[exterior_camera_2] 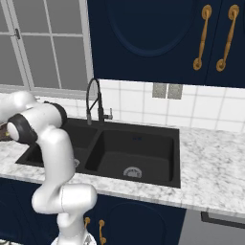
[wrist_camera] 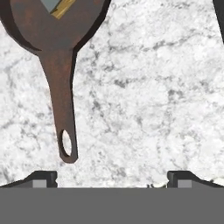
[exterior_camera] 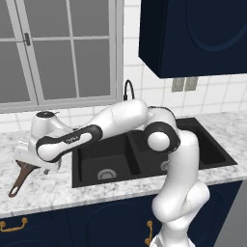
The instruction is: Pick the pan and sponge and place them into the sink. Then turn on the water.
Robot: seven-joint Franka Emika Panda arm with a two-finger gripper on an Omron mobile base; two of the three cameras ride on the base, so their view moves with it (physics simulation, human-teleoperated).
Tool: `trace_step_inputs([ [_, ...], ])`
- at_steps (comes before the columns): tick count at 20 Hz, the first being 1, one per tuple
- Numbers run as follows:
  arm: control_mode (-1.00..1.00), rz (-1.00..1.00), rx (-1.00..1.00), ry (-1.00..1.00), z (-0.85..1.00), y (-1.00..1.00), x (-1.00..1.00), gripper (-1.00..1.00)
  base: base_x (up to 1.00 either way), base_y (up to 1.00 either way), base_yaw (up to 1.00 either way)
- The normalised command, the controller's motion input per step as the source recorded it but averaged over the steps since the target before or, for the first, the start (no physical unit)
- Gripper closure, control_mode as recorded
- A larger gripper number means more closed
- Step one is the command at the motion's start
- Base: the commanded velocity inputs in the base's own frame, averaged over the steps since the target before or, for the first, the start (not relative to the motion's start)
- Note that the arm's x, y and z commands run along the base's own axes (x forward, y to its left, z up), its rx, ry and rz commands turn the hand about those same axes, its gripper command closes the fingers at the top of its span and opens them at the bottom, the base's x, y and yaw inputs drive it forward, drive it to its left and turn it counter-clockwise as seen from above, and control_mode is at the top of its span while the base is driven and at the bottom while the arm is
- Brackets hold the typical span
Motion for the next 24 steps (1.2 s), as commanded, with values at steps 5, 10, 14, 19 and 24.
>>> trace_step_inputs([
  [5,-1.0,0.0,-0.07,0.0,-0.08,0.11,0.05,-1.0,0.0,0.0,0.0],
  [10,-1.0,0.0,-0.03,0.0,-0.12,0.03,0.02,-1.0,0.0,0.0,0.0],
  [14,-1.0,0.0,-0.01,0.0,-0.24,0.0,0.01,-1.0,0.0,0.0,0.0],
  [19,-1.0,-0.01,0.0,-0.01,-0.42,0.0,0.01,-1.0,0.0,0.0,0.0],
  [24,-1.0,-0.05,0.0,0.0,-0.17,0.0,0.33,-1.0,0.0,0.0,0.0],
])
